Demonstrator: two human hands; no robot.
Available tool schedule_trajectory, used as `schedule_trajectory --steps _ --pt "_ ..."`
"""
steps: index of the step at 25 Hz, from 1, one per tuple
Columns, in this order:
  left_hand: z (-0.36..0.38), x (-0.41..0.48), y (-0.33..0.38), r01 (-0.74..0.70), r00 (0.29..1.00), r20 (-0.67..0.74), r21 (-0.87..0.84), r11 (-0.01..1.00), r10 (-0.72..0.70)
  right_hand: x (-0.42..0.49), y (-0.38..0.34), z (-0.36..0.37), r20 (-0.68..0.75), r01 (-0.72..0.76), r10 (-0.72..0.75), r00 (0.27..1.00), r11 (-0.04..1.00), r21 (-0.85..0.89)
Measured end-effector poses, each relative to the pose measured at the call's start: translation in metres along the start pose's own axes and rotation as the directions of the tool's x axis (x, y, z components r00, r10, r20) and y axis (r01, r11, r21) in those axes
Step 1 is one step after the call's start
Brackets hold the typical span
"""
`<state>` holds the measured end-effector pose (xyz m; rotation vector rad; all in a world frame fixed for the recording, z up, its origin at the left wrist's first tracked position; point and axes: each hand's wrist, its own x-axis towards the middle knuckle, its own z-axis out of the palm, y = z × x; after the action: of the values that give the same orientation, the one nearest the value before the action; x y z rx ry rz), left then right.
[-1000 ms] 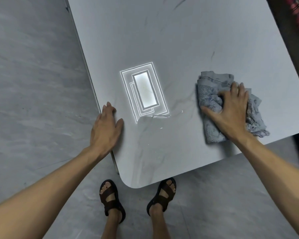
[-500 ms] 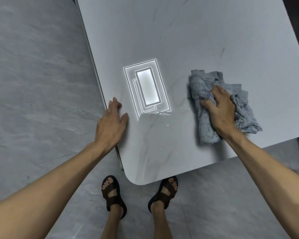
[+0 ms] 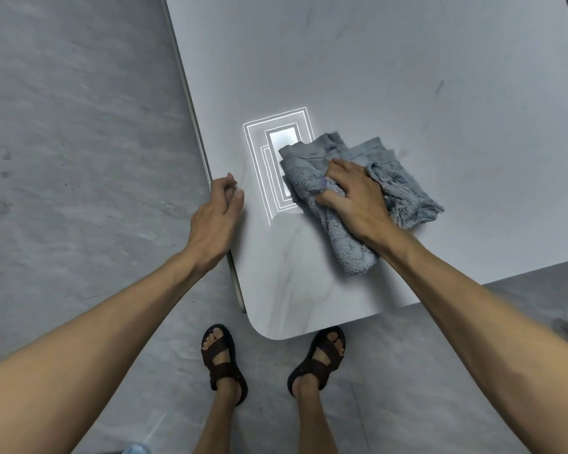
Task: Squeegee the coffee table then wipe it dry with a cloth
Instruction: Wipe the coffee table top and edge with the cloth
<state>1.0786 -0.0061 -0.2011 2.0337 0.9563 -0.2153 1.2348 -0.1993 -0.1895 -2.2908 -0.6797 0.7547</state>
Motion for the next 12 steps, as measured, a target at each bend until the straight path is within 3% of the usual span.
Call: schedule_trajectory --steps 6,12 --pt "-0.003 -0.001 -0.003 -0.021 1.0 -0.02 -0.185 0.982 0.018 -0.003 -0.02 0.03 0.17 0.2 -0.178 0.969 0.973 -0.12" --pt "-0.007 0.002 -0.01 -0.14 0.989 0.06 0.067 0.988 0.136 -0.022 -0.035 0.076 0.296 0.456 -0.378 0.877 0.849 -0.267"
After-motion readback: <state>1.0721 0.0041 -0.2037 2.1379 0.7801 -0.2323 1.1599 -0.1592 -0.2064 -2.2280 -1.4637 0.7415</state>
